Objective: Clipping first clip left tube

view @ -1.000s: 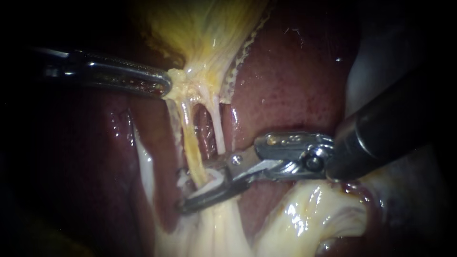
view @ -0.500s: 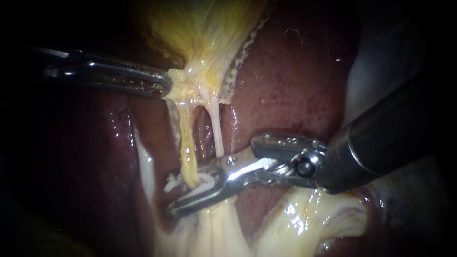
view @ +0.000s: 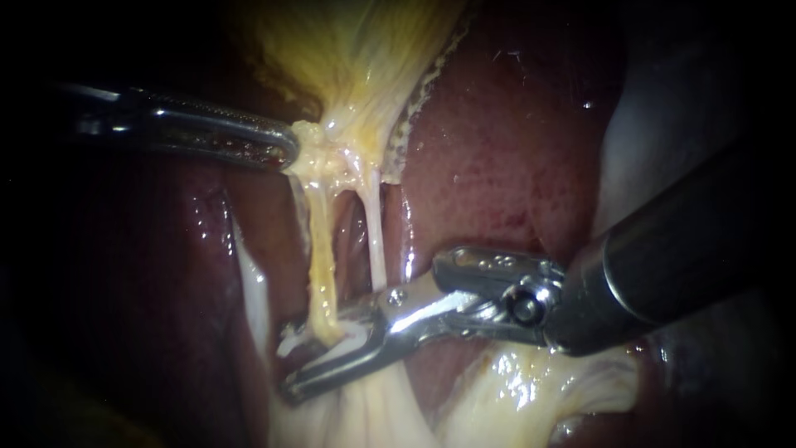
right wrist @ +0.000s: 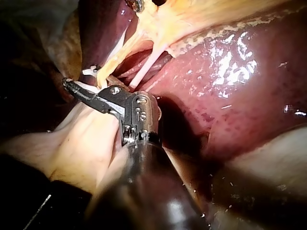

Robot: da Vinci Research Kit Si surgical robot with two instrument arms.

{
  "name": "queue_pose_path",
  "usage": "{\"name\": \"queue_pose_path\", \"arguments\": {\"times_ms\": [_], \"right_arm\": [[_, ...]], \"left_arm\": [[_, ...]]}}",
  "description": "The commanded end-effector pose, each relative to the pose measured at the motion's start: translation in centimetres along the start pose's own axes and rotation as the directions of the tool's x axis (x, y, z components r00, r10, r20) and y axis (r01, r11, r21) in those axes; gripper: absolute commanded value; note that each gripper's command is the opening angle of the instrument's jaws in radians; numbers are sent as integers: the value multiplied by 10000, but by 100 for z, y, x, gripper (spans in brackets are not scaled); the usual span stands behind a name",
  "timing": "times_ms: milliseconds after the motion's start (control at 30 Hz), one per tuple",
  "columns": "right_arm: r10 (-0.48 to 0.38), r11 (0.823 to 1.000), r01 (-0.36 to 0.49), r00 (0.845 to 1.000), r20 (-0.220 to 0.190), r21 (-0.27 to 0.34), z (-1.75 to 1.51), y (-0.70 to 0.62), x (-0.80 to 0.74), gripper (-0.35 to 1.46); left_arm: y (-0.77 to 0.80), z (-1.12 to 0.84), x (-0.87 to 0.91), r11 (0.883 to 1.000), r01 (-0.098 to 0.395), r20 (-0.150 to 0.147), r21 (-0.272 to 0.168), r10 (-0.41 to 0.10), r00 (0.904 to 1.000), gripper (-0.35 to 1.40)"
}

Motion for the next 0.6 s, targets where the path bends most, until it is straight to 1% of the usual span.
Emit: {"name": "queue_pose_path", "arguments": {"times_ms": [33,133,233,267,300,600], "right_arm": [[4,10000,-4,10000,0,-5,-1,0,1,26],[11,10000,-11,10000,1,8,-4,0,2,8],[11,10000,-11,10000,5,16,-5,-1,1,-13],[187,9998,-187,9998,2,16,-6,-1,1,-26],[246,9997,-246,9997,2,18,-6,-1,0,-35],[352,9994,-353,9994,-34,-37,-6,1,-1,-35]], "left_arm": [[0,0,0,10000,0,0,-1,0,10000,-35],[0,0,0,10000,0,0,-1,0,10000,-35],[0,0,0,10000,0,0,-1,0,10000,-35],[0,0,0,10000,0,0,-1,0,10000,-35],[0,0,0,10000,0,0,-1,0,10000,-35],[-1,0,0,10000,1,0,-3,-1,10000,-35]]}}
